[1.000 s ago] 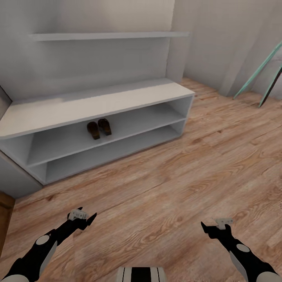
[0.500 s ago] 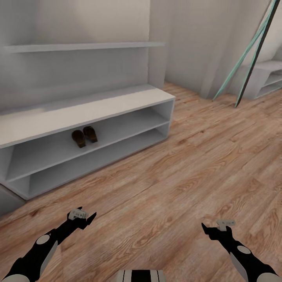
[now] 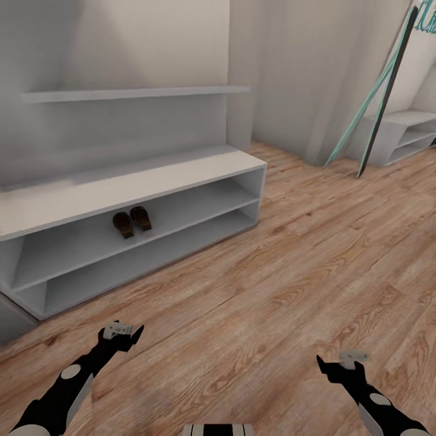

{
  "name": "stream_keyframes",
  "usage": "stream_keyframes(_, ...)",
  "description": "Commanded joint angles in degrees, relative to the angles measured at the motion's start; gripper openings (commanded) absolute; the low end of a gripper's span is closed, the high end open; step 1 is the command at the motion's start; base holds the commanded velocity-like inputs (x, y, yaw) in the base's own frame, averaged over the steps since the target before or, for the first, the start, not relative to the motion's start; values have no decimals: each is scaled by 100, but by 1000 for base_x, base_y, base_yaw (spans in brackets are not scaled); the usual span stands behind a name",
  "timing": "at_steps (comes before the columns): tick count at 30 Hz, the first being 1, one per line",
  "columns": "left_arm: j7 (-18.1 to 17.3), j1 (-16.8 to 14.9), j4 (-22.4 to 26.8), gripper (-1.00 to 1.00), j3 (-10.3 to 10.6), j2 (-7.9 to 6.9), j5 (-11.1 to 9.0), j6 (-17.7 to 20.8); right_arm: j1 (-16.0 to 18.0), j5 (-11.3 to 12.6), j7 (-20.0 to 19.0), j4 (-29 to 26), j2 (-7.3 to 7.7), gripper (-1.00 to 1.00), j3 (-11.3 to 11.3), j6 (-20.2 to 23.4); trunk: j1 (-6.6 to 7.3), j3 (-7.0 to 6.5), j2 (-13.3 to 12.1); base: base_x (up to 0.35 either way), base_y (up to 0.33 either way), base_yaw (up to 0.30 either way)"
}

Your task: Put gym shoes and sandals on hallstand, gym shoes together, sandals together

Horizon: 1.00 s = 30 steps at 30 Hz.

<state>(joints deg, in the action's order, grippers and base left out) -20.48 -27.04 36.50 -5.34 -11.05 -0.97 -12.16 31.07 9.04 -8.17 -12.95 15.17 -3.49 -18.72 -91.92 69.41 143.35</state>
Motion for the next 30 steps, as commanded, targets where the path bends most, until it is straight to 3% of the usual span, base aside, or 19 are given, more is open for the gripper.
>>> stream_keyframes(1,30,-3,-4,100,-21,34,-2,-7,4,60,60,54,0,100,-38,-105,3,-19,0,0,0,0)
stream_keyframes(4,398,-3,-6,100,-16,263,32,-8,4,67,459,371,-61,100,-44,-527,11,-88,-4,0,0,0)
stream_keyframes(9,753,-3,-5,100,-9,412,39,-13,4,64,600,592,-172,100,-46,-818,24,-223,-11,0,0,0)
stream_keyframes(30,1311,-3,-10,100,-9,466,20,1,-128,65,650,727,-217,100,-38,-1105,484,-781,-851,0,0,0)
